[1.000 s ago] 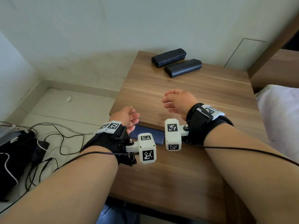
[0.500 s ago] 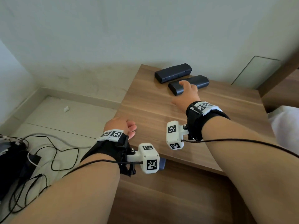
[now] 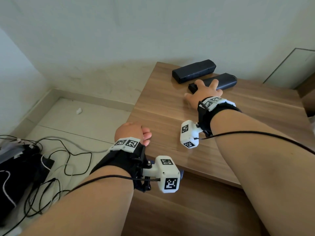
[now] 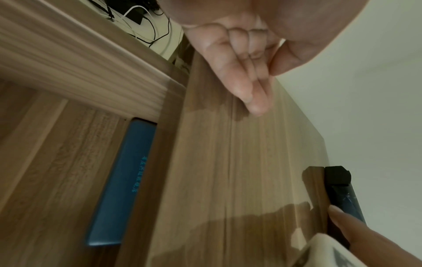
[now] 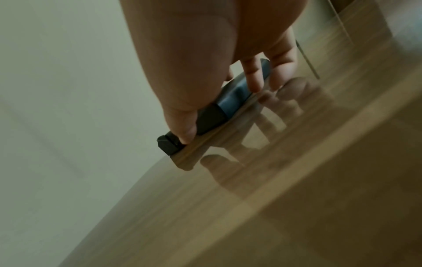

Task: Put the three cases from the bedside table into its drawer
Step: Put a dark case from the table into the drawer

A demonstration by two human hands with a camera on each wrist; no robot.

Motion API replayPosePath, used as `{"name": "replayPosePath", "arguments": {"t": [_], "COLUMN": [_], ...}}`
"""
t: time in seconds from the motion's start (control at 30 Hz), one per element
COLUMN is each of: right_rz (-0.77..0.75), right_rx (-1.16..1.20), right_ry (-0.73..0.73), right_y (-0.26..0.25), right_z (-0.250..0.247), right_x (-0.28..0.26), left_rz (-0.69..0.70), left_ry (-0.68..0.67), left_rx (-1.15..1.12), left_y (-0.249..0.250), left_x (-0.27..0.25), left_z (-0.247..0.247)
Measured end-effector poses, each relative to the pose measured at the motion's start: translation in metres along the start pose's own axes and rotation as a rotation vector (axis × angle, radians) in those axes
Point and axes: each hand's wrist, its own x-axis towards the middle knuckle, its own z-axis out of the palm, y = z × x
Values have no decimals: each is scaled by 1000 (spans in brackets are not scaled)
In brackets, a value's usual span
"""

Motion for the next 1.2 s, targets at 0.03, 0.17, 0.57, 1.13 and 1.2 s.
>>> {"name": "replayPosePath", "arguments": {"t": [0.03,0.17,0.57,1.13,1.2], "right_rz": [-4,-7,-115,329,402], "right_rx": [4,39,-146,221,245], "right_ry": [9,40,108,278,244], "right_y": [1,9,26,53,59], "right_z": [-1,-7,-11,1,-1], "right_x": [1,4,-6,-16,-19], "left_rz": [1,14,10,42,43], "left_ry": [15,12,-13,84,66], "left_rx": [-1,-6,1,-22,-12], "left_y": [0,-1,-3,-5,-5], "left_x": [1,-1,1,6,6], "left_z": [0,0,-4,-3,-4]}}
